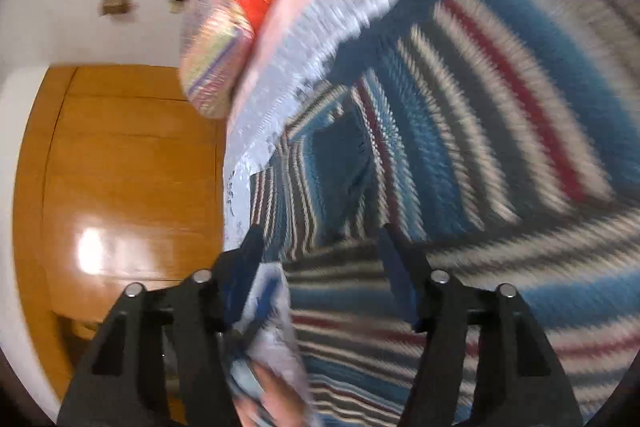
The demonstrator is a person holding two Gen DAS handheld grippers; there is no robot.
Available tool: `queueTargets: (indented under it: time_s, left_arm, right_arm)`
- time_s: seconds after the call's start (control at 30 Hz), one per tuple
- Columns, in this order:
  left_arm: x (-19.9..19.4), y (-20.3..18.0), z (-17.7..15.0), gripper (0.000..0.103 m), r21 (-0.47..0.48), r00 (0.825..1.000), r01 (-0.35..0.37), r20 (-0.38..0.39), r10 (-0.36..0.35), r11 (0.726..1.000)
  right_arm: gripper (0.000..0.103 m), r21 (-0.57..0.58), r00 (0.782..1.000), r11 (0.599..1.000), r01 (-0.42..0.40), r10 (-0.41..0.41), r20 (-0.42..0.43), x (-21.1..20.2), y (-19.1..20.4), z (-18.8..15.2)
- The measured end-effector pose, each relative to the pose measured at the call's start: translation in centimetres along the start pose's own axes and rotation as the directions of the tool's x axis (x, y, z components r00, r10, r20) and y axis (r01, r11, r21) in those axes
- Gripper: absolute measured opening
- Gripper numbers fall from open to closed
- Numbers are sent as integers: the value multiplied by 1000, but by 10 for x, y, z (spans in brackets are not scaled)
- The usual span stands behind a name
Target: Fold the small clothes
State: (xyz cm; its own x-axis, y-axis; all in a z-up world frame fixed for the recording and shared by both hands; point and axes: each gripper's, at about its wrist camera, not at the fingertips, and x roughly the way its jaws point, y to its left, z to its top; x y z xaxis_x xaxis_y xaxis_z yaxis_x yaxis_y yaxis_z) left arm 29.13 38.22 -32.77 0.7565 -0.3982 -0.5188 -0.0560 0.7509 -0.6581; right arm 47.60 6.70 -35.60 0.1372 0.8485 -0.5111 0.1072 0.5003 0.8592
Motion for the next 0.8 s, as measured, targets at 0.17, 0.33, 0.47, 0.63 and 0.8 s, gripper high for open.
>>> queueTargets:
  time_s: [0.17,0.33,0.47,0.63,0.8]
  left_arm:
    - [-3,23,-5,75,-48,999,31,9,-31,998]
    - [-5,46,-2,75,-120,998,50,34,-46,992]
    - [-18,52,3,75,-139,996,47,81,-36,989]
    - [-31,56,9,74,-171,991,69,126,-48,983]
    - [-41,65,18,74,-217,983,118,160,-84,969]
  right_arm:
    - [56,69,993,994,80,-74,-92,58,-5,28]
    - [21,50,990,991,120,-116,-84,71,5,38]
    - [6,-47,981,981,189,-191,-43,60,35,47]
    - [5,-211,969,946,246,-242,48,9,99,58]
    - [5,-296,946,900,319,-286,150,-53,136,76]
